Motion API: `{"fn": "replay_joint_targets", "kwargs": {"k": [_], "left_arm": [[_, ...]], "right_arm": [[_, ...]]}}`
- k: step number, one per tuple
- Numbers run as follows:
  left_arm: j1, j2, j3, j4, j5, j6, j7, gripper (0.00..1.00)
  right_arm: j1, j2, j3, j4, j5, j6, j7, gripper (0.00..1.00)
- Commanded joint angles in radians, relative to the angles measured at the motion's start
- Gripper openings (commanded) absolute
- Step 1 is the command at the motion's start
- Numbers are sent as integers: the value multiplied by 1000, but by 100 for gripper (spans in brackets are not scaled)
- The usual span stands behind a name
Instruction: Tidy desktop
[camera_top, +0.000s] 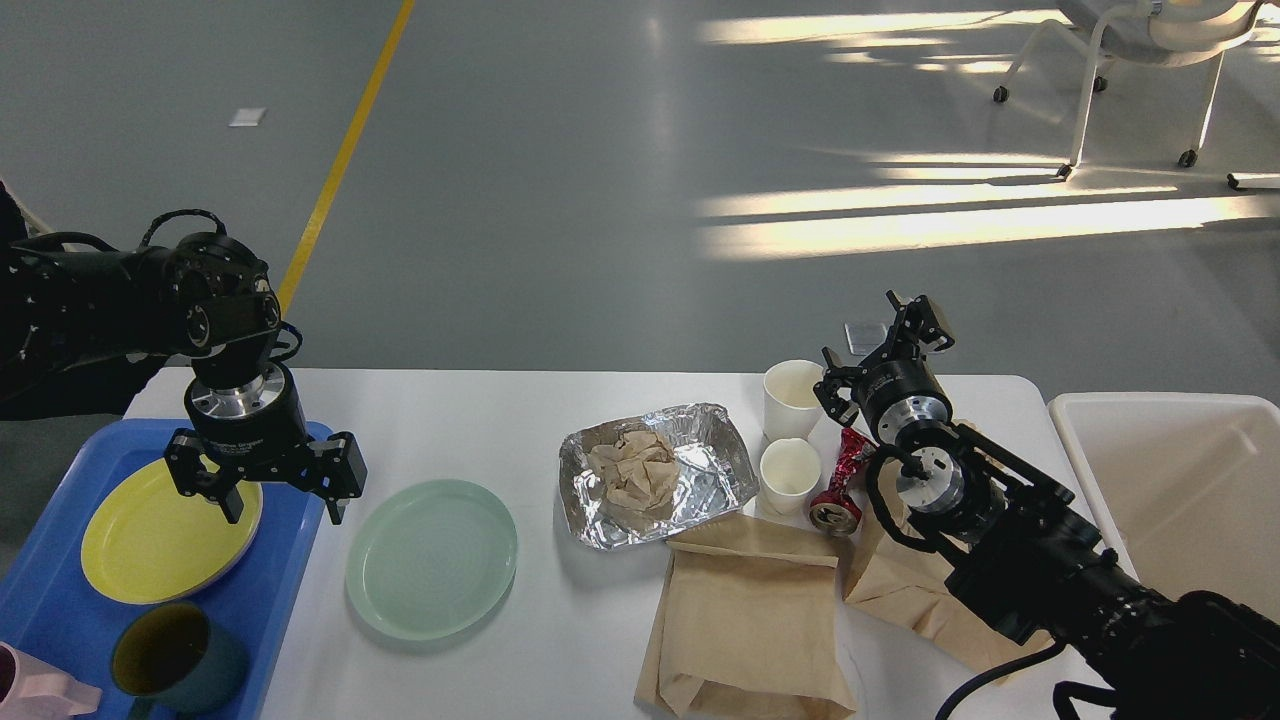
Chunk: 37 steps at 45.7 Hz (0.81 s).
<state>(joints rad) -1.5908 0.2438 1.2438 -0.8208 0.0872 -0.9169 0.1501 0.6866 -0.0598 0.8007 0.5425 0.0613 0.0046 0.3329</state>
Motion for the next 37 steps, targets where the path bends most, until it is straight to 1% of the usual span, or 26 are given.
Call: {"fn": "replay_joint_targets", "kwargs": {"k": [1, 4, 8, 13, 17, 21, 28, 37], "left_arm": [[43, -8, -4, 5, 0, 165, 0, 96], [71, -14, -7, 5, -1, 254, 0, 96], [110, -49, -9, 9, -6, 340, 0, 96], [167, -96, -9, 45, -10, 398, 2, 96], [224, -138, -9, 107, -14, 408, 2, 96], [247, -147, -14, 140, -14, 408, 2, 96], [290, -149, -50, 155, -14, 406, 2, 96], [321, -149, -53, 155, -14, 395, 0, 95]], "right_arm": [[1, 0, 0, 1, 0, 0, 0, 100], [1, 0, 0, 1, 0, 0, 0, 100], [1, 0, 0, 1, 0, 0, 0, 100], [1, 0, 0, 1, 0, 0, 0, 100], [1, 0, 0, 1, 0, 0, 0, 100], [1, 0, 0, 1, 0, 0, 0, 100], [1, 0, 0, 1, 0, 0, 0, 100], [1, 0, 0, 1, 0, 0, 0, 100]]}}
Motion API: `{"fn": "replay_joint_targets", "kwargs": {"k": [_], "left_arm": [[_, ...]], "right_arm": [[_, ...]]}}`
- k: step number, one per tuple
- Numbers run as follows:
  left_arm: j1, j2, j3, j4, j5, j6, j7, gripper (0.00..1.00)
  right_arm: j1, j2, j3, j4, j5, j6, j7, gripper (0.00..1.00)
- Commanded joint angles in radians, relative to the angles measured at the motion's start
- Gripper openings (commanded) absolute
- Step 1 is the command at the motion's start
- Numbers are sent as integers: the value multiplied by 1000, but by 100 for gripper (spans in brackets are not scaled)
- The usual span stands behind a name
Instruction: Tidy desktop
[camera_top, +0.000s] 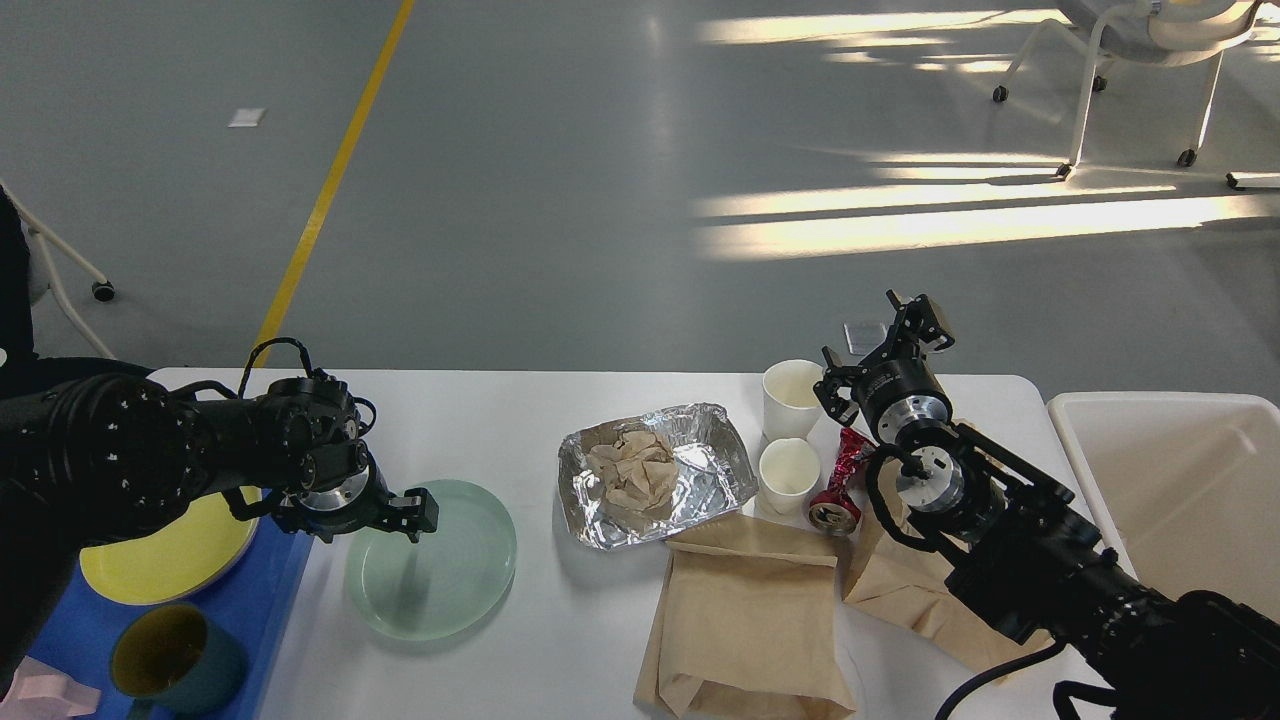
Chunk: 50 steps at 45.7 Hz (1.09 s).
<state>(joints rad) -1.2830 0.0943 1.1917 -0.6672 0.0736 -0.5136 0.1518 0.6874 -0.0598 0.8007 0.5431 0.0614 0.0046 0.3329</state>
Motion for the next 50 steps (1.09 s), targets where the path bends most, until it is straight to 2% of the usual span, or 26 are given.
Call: {"fn": "replay_joint_targets", "kwargs": {"k": [1, 9, 14, 17, 22, 25, 42, 50], "left_arm": [[14, 1, -1, 0, 0, -8, -1, 94], [22, 1, 0, 0, 0, -8, -1, 90], [24, 1, 0, 0, 0, -9, -1, 85], [24, 1, 0, 0, 0, -11, 0, 78], [24, 1, -1, 0, 0, -13, 29, 71], [25, 1, -1, 0, -3, -13, 40, 70], [42, 1, -1, 0, -9, -8, 40, 69], [48, 2, -9, 0, -14, -6, 40, 54]], "right_arm": [[0, 0, 0, 0, 0, 0, 0, 100], [0, 0, 0, 0, 0, 0, 0, 100], [0, 0, 0, 0, 0, 0, 0, 100], [0, 0, 0, 0, 0, 0, 0, 100], [0, 0, 0, 0, 0, 0, 0, 100], [0, 0, 0, 0, 0, 0, 0, 100], [-2, 0, 0, 0, 0, 0, 0, 100], [0, 0, 0, 0, 0, 0, 0, 100]]}}
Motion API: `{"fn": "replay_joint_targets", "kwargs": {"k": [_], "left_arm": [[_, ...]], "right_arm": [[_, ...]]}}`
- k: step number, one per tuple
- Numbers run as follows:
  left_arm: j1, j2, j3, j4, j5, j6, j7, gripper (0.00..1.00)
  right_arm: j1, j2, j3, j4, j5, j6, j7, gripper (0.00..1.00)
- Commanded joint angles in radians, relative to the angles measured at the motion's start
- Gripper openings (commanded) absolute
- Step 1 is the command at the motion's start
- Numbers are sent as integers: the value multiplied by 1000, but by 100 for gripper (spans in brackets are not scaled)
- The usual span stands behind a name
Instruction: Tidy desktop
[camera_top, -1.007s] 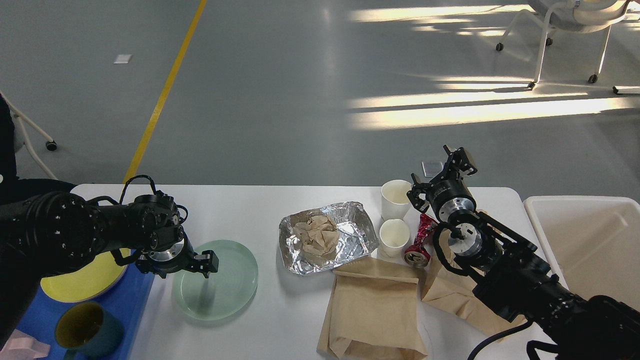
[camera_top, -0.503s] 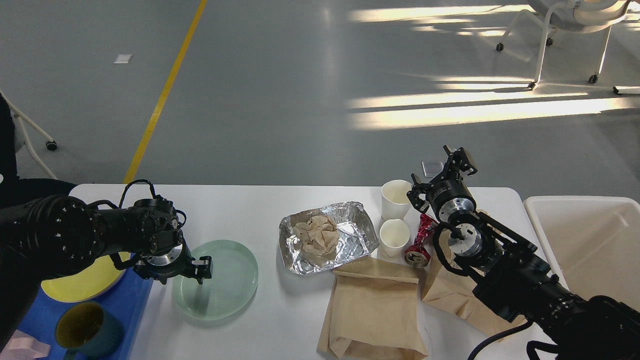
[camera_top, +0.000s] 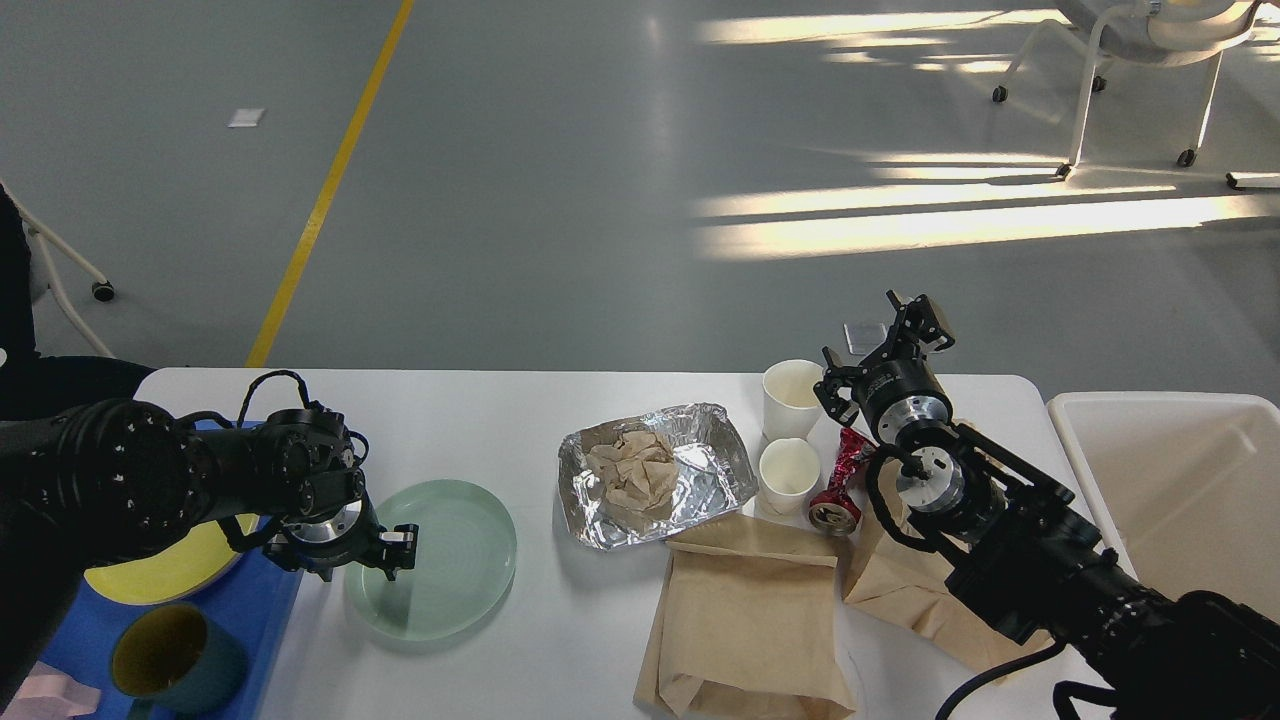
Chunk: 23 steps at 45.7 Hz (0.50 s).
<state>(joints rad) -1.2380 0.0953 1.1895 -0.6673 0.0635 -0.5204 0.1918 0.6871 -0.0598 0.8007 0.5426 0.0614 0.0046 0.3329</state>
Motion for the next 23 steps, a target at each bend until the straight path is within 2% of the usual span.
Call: {"fn": "replay_joint_targets", "kwargs": {"k": [1, 10, 15, 23], "left_arm": [[3, 1, -8, 0, -4, 0, 0, 52], [5, 4, -8, -1, -4, -12, 1, 20], [3, 9, -8, 0, -4, -66, 0, 2], [-4, 15, -10, 2, -5, -87, 0, 0]], "right_arm": [[-1, 0, 0, 0, 0, 0, 0, 100], [0, 0, 0, 0, 0, 0, 0, 100], [-1, 0, 0, 0, 0, 0, 0, 100], [0, 0, 0, 0, 0, 0, 0, 100]]}}
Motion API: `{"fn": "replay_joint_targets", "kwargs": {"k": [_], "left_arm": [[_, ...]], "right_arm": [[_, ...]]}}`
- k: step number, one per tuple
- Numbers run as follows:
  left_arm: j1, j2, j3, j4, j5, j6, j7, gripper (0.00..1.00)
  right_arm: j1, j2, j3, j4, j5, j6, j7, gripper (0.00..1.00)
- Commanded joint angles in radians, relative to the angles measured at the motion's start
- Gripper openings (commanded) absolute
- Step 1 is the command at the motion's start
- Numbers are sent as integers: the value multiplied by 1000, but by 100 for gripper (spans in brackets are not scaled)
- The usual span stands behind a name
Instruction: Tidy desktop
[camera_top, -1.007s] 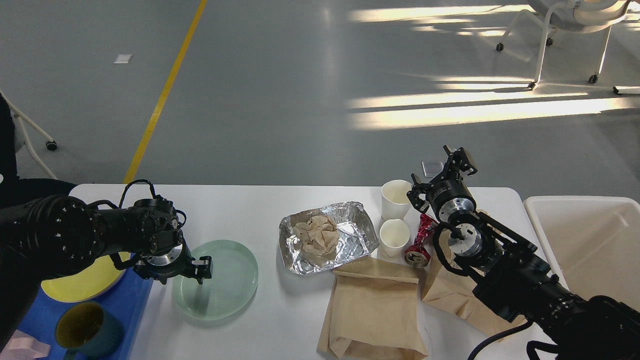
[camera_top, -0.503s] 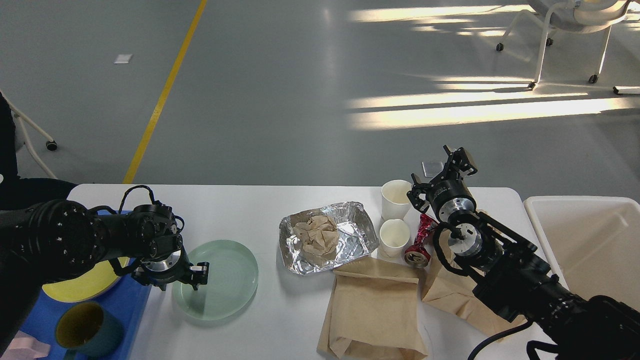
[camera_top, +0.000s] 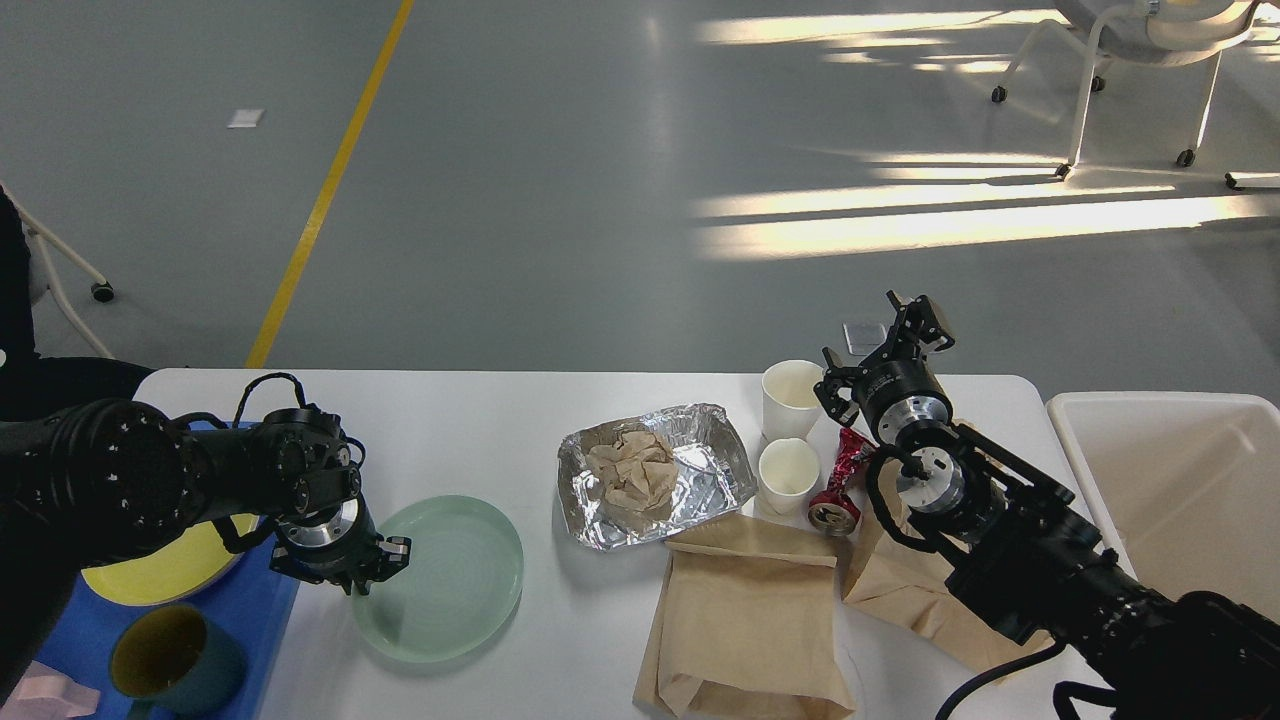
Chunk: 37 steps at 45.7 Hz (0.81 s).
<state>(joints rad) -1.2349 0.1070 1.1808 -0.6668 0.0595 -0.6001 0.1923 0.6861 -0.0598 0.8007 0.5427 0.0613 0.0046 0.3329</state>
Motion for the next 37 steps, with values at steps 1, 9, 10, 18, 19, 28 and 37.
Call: {"fn": "replay_joint_targets", "kwargs": {"k": [1, 9, 10, 18, 19, 28, 37], "left_arm": [[-12, 3, -1, 1, -1, -9, -1, 0], [-80, 16, -13, -2, 0, -47, 1, 0], [-92, 25, -13, -2, 0, -61, -1, 0], [-184, 117, -90, -2, 2, -177, 18, 0], [-198, 126, -101, -2, 3, -191, 28, 0], [-304, 221, -227, 0, 2, -319, 154, 0], [-342, 368, -423, -2, 5, -360, 294, 0]], "right_arm": [[1, 0, 0, 0, 0, 0, 0, 100], [0, 0, 0, 0, 0, 0, 0, 100], [0, 0, 0, -1, 0, 0, 0, 100], [0, 0, 0, 0, 0, 0, 0, 100], [1, 0, 0, -1, 0, 0, 0, 100], [1, 0, 0, 0, 0, 0, 0, 100], [0, 0, 0, 0, 0, 0, 0, 100]]}}
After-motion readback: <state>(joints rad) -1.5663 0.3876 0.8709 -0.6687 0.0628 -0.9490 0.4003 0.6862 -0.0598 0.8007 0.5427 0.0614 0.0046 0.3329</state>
